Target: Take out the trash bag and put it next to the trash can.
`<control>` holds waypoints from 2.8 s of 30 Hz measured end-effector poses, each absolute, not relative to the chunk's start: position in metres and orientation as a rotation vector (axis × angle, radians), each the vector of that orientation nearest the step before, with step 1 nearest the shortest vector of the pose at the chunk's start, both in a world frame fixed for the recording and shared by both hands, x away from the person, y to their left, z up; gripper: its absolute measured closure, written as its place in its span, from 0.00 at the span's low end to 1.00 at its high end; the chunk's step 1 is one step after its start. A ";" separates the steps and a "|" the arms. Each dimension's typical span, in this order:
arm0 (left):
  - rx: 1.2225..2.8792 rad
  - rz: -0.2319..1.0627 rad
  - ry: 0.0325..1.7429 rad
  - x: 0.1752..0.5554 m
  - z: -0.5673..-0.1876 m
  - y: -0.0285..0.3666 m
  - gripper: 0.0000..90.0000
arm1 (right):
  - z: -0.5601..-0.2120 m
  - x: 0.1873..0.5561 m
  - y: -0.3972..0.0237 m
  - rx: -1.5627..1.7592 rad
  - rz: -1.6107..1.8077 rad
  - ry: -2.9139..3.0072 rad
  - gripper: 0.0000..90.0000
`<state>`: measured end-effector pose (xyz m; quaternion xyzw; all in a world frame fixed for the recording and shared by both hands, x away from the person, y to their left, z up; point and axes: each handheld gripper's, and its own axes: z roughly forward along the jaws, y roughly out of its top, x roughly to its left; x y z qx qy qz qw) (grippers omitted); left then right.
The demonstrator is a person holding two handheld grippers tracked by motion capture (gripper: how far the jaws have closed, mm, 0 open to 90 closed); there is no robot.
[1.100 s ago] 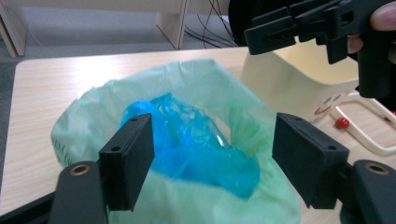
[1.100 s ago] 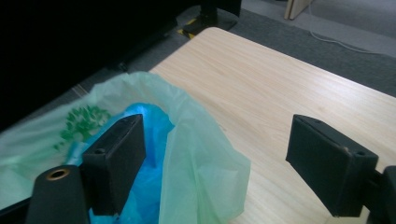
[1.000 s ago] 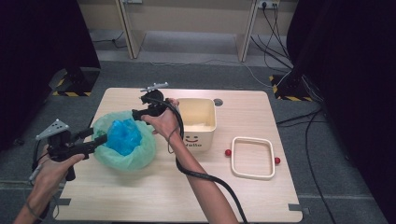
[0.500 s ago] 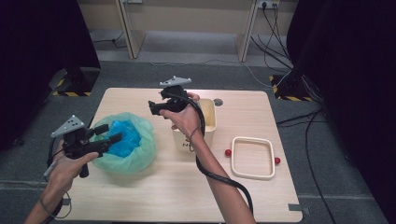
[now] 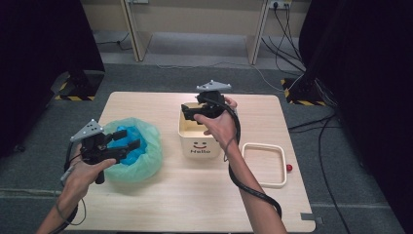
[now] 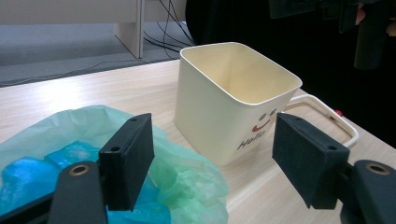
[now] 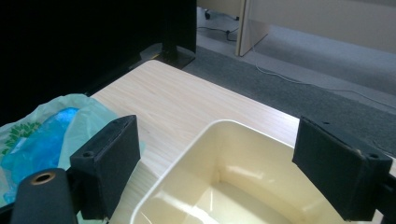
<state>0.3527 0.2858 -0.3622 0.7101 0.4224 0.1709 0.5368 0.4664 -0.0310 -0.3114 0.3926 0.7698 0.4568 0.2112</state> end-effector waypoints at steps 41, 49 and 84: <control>1.809 0.267 0.779 0.349 -0.390 0.165 0.19 | -0.353 0.439 -0.198 1.357 1.182 1.939 0.17; 1.840 0.245 0.734 0.349 -0.400 0.142 0.19 | -0.375 0.428 -0.222 1.364 1.155 1.930 0.20; 1.866 0.220 0.700 0.347 -0.415 0.117 0.19 | -0.443 0.405 -0.261 1.503 1.077 1.901 0.21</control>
